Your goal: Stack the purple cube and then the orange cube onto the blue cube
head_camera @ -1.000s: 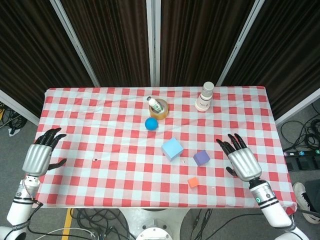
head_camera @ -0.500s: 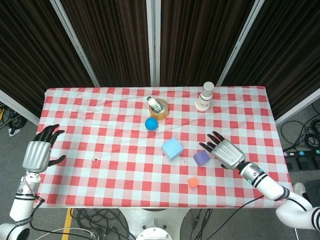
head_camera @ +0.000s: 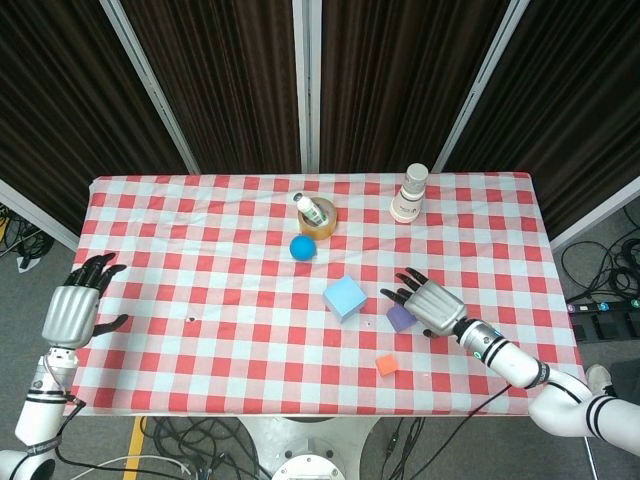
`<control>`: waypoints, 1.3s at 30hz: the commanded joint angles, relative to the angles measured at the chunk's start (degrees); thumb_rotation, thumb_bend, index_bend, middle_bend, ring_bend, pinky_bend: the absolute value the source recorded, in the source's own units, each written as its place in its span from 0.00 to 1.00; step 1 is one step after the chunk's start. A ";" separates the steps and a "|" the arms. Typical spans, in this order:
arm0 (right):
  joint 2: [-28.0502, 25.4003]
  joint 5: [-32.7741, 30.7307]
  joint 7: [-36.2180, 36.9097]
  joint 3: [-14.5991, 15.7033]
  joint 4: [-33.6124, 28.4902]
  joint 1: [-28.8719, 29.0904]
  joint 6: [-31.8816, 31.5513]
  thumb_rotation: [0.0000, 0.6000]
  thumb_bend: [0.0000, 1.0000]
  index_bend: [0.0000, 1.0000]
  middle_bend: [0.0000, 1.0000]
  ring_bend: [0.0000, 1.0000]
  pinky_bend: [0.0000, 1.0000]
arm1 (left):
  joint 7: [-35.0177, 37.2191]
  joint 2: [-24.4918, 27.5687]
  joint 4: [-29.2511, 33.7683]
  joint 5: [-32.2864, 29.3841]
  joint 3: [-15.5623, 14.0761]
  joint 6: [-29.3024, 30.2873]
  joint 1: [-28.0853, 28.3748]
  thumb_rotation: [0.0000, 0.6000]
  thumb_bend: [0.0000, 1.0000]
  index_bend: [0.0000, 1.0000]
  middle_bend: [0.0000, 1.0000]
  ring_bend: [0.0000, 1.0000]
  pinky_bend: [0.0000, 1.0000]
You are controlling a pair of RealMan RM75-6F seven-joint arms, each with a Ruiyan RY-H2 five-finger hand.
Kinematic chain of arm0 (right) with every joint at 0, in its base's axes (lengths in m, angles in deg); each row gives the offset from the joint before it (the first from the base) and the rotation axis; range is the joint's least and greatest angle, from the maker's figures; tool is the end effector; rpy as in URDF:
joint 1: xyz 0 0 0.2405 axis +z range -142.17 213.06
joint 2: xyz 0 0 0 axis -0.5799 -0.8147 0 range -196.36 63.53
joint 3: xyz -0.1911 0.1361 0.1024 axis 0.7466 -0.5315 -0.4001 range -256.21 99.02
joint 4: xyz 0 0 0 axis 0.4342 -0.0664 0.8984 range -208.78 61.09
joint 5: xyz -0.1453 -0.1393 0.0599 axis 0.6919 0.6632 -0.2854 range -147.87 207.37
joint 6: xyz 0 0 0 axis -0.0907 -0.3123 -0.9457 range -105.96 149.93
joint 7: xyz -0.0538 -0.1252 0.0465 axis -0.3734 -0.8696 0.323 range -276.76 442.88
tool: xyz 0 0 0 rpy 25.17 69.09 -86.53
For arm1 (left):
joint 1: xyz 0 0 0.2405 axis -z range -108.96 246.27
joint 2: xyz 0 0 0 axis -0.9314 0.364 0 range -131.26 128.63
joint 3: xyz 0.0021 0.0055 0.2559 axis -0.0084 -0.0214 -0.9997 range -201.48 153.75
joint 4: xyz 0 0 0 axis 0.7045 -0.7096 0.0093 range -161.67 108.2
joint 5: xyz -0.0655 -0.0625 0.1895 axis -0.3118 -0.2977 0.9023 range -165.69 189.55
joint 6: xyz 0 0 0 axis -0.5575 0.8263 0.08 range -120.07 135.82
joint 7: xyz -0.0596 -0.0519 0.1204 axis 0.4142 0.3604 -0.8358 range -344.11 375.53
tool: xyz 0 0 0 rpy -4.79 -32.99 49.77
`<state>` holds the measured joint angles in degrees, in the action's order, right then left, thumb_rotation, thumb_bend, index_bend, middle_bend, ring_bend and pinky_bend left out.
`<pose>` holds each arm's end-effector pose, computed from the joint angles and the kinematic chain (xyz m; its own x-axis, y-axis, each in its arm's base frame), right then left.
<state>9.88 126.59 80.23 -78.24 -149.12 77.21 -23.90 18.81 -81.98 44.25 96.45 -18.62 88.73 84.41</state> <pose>-0.2207 -0.3320 0.0218 0.7989 -0.2098 0.5638 -0.5324 -0.6828 0.5003 -0.3152 0.2560 0.0973 0.4112 -0.0488 0.9102 0.9022 -0.1211 -0.4140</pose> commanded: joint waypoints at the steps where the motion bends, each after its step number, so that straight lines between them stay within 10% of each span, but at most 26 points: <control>1: 1.84 0.41 1.29 0.54 2.17 0.25 -1.37 1.00 0.05 0.05 0.30 0.02 0.00 | 0.24 -0.08 -0.25 -0.04 -0.05 -0.11 -0.02 1.00 0.11 0.29 0.24 0.16 0.29; 14: 5.13 0.12 5.32 1.50 6.45 -0.88 -6.84 1.00 0.11 0.07 0.48 0.15 0.00 | 0.92 -0.19 -0.60 0.31 -0.10 -0.13 0.09 1.00 0.11 0.29 0.24 0.16 0.29; 22: -1.98 -1.21 5.00 -0.79 -2.14 -0.15 -9.35 1.00 0.11 0.07 0.49 0.15 0.00 | 1.18 -0.05 -0.18 0.33 0.04 -0.09 0.17 1.00 0.11 0.29 0.24 0.16 0.29; 31: -12.82 -5.02 4.70 -5.57 -15.77 8.04 1.35 1.00 0.12 0.07 0.49 0.15 0.00 | 1.33 -0.04 -0.07 0.20 0.03 -0.54 0.32 1.00 0.11 0.29 0.24 0.16 0.29; 39: -11.73 -7.31 7.60 -7.54 -14.21 15.29 10.90 1.00 0.12 0.07 0.49 0.15 0.00 | 2.25 0.02 -0.94 -0.35 0.15 -0.62 0.02 1.00 0.11 0.29 0.24 0.16 0.29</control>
<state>-2.66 119.86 86.73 -85.10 -164.29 90.83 -14.72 20.93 -81.96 43.44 96.12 -18.47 88.07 84.49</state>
